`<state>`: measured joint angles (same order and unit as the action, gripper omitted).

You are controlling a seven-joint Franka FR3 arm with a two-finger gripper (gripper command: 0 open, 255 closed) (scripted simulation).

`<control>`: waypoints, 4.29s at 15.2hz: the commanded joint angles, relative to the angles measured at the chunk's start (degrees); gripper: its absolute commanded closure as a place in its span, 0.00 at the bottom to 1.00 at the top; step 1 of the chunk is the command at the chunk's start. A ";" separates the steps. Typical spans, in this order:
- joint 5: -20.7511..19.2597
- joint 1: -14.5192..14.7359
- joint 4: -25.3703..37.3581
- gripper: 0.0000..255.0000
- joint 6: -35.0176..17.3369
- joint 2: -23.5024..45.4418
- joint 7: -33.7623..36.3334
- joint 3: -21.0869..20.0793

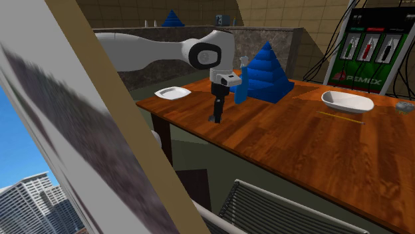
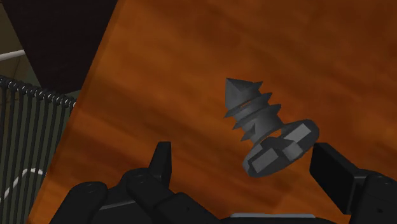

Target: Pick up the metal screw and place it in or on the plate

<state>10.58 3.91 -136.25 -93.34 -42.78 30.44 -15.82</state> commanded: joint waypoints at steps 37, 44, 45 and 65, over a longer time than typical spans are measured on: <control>6.33 9.91 -3.53 0.00 2.77 -3.20 -24.17 10.47; 6.32 9.89 -3.52 1.00 2.78 -3.20 -24.19 10.48; 6.31 9.89 -3.52 1.00 2.81 -3.22 -24.19 10.49; 5.57 9.90 11.07 1.00 13.49 0.42 -21.62 11.57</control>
<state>16.19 13.80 -126.30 -80.66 -42.68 8.62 -4.32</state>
